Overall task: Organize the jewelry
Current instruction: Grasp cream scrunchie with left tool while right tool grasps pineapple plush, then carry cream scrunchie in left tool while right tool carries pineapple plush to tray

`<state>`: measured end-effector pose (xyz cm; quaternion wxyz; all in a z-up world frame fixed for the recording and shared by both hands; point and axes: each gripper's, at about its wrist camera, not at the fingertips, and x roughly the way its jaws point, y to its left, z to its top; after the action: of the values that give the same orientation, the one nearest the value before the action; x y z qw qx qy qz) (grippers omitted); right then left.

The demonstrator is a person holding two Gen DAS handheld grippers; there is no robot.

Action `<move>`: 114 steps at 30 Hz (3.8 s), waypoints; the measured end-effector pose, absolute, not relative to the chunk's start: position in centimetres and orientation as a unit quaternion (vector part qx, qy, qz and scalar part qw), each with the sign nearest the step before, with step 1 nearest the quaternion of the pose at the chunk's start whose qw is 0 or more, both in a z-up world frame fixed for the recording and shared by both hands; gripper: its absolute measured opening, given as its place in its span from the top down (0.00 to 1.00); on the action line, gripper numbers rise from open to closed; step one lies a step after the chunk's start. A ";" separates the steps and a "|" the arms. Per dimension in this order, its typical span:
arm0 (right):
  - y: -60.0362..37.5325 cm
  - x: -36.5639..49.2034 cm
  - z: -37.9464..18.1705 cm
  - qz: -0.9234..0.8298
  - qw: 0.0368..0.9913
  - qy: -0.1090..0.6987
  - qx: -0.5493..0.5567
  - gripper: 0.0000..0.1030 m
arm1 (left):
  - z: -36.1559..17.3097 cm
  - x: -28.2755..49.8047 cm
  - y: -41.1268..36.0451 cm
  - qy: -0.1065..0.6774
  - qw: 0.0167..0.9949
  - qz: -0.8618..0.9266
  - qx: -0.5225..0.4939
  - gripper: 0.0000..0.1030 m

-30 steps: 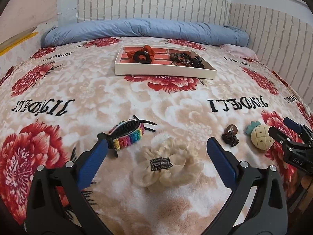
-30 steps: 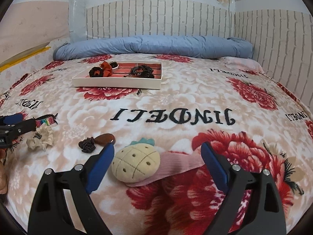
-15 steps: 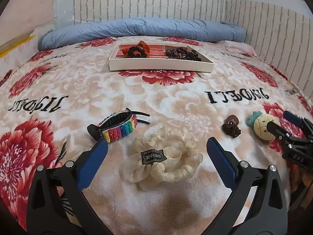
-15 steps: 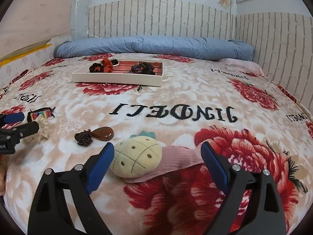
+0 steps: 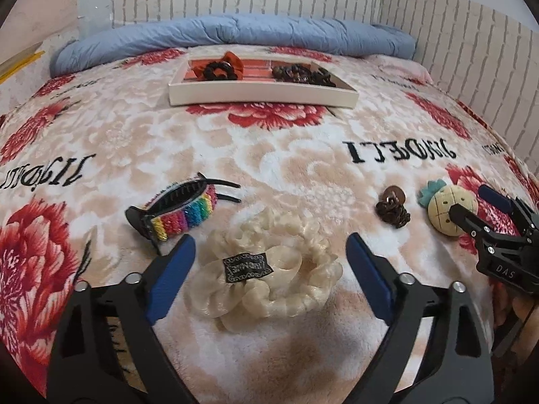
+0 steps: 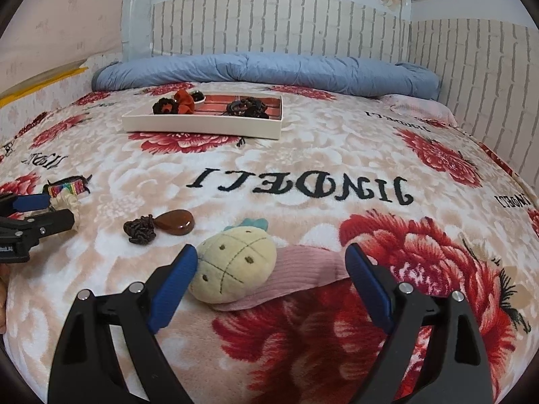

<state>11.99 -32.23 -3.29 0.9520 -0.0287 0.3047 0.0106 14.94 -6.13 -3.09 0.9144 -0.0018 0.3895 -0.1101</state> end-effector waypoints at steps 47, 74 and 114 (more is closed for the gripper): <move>-31.5 12.2 -3.5 0.077 0.947 0.311 -0.019 0.62 | -3.7 16.1 -5.7 0.412 0.900 -0.138 -0.036 0.77; -32.2 14.9 2.2 0.055 0.957 0.284 0.014 0.63 | 1.3 17.3 -4.4 0.365 0.924 -0.111 0.000 0.77; -29.7 38.1 7.0 0.074 0.967 0.242 0.043 0.63 | 6.2 41.1 -0.5 0.330 0.942 -0.066 0.007 0.77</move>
<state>38.12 -29.70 6.96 0.9666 0.0434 0.2415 0.0743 41.05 -0.47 6.24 0.9416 0.0075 0.3301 -0.0664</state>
